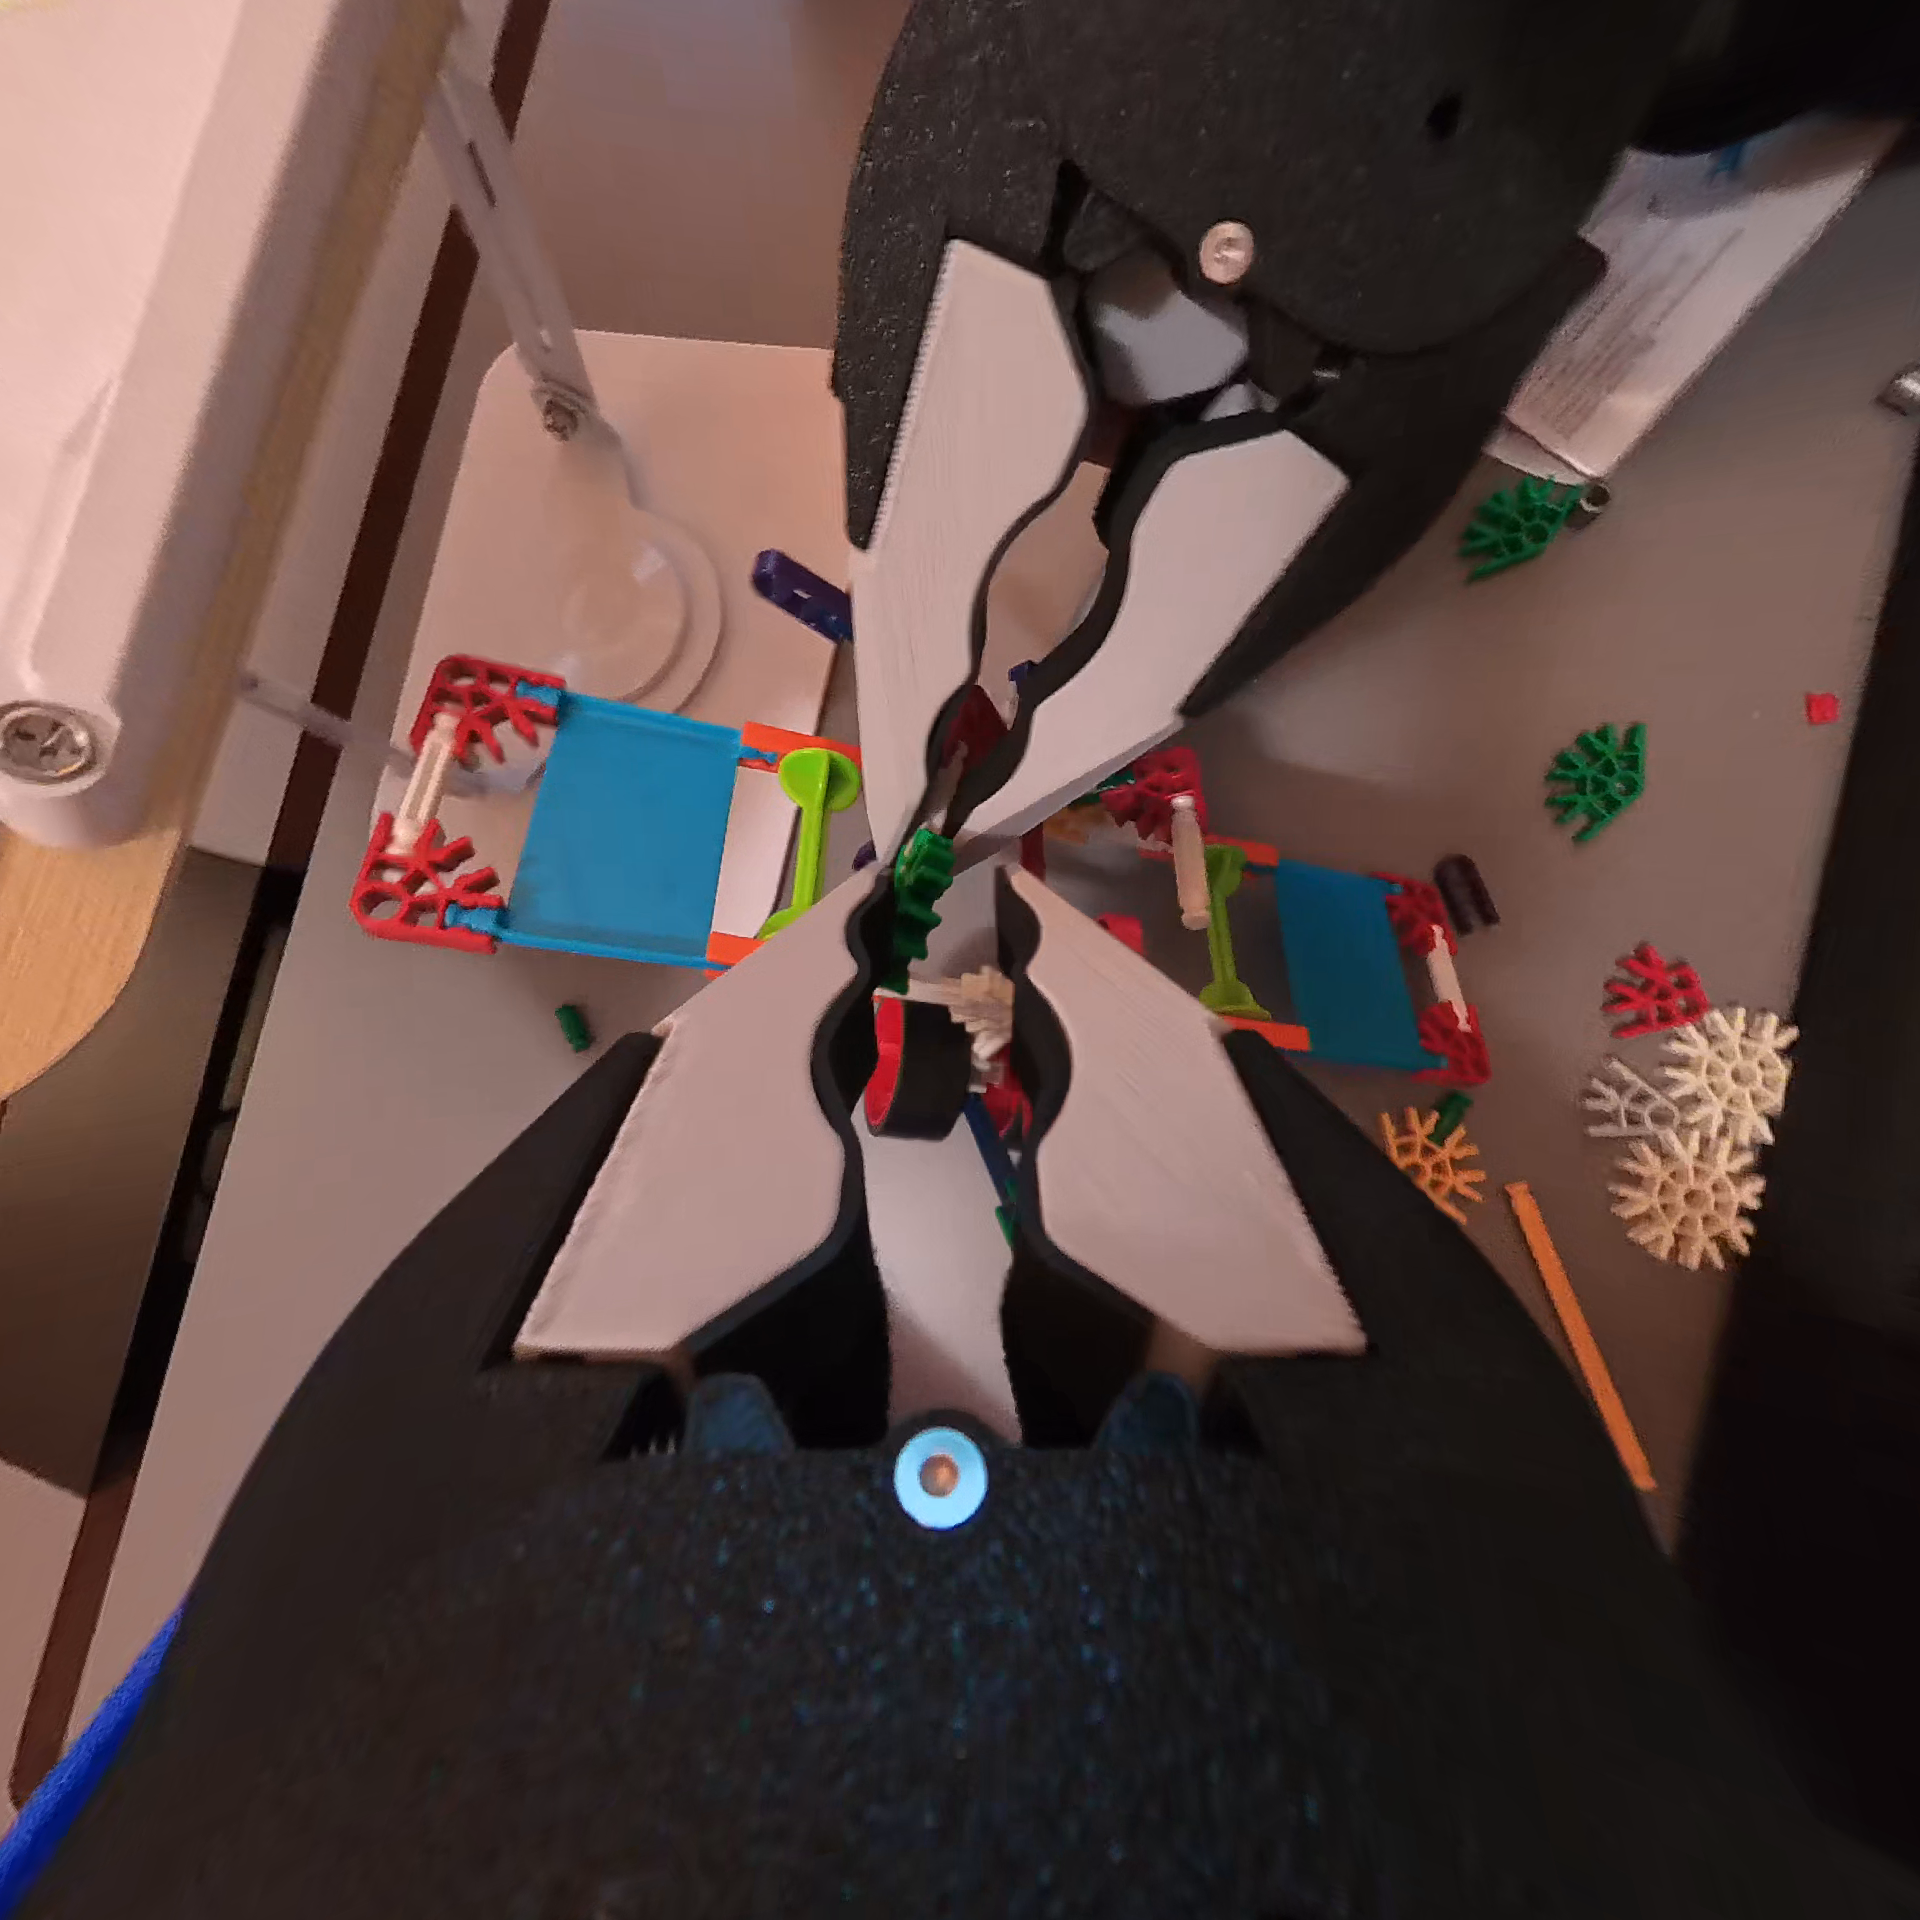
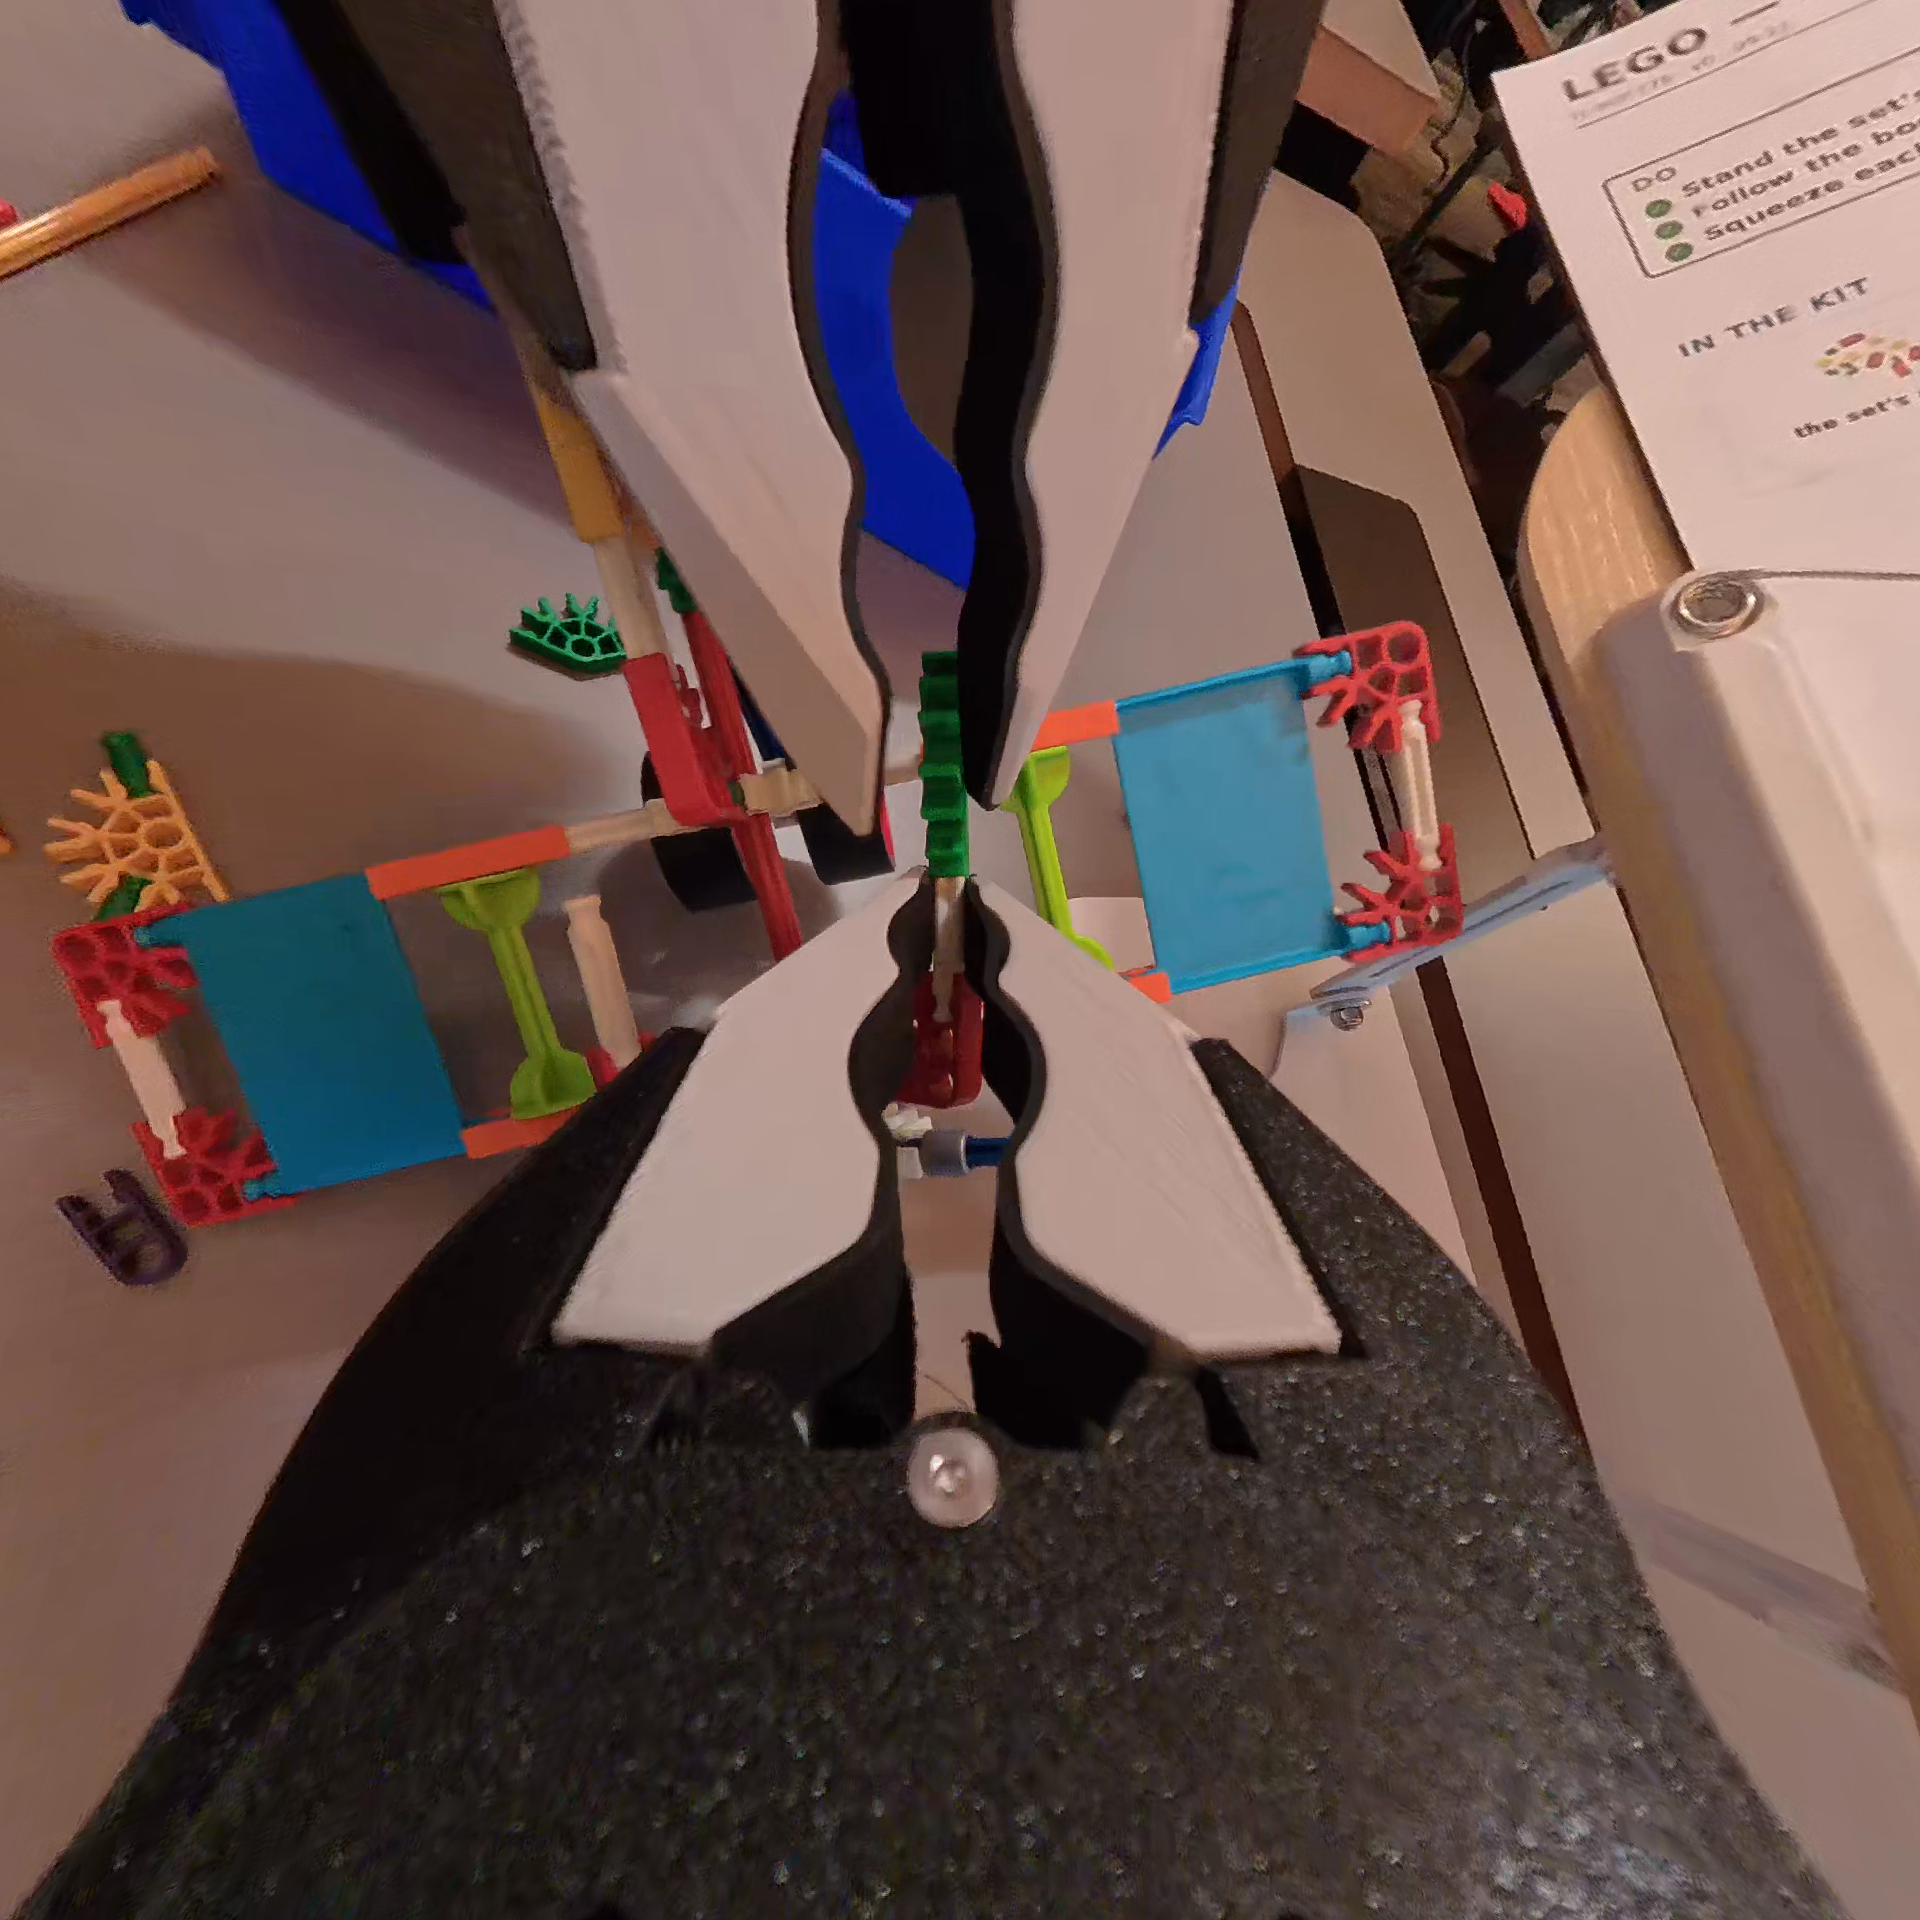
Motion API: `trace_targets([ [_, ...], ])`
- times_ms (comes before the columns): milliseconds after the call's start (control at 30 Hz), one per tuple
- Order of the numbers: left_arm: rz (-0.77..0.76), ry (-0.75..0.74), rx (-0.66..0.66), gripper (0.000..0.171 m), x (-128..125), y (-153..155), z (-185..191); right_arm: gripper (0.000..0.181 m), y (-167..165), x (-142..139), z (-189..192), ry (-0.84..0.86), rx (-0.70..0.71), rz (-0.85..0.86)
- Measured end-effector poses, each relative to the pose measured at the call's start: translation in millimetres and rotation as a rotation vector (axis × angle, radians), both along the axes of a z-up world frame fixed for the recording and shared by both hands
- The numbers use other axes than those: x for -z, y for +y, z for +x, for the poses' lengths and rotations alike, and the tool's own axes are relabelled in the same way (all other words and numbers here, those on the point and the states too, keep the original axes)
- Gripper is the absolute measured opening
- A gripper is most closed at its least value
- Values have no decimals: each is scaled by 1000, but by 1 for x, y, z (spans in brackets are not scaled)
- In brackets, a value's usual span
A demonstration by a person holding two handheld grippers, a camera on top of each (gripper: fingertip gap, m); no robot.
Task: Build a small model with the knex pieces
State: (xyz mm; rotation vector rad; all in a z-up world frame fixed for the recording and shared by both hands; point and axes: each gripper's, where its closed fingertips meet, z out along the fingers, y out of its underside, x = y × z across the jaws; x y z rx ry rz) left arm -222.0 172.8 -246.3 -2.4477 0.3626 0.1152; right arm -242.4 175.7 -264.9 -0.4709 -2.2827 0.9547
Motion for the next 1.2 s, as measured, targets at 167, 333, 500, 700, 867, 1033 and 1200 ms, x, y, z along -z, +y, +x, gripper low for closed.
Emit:
trace_targets([
  [167, 3, 43, 22, 19, 1, -6, -12, 3, 0, -4, 4, -14, -39, -43],
  [333, 43, 98, 49, 8, 0, 4, -9, 2, 3, -3, 0, -49, -14, -92],
  [500, 28, 168, -55, 7, 8, 11, -19, 1, 11, 4, -7, -93, 61, -111],
  [700, 22, 259, -225, 7, 7, 15, -27, 2, 15, 3, -15, -140, 138, -178],
  [867, -4, 336, -335, 7, 8, 19, -34, 3, 21, 3, -21, -144, 190, -205],
  [1033, 9, 386, -427, 7, 8, 19, -38, 2, 23, 3, -25, -127, 215, -200],
  [1200, 21, 392, -469, 5, 6, 18, -38, 0, 21, 0, -25, -120, 233, -205],
])
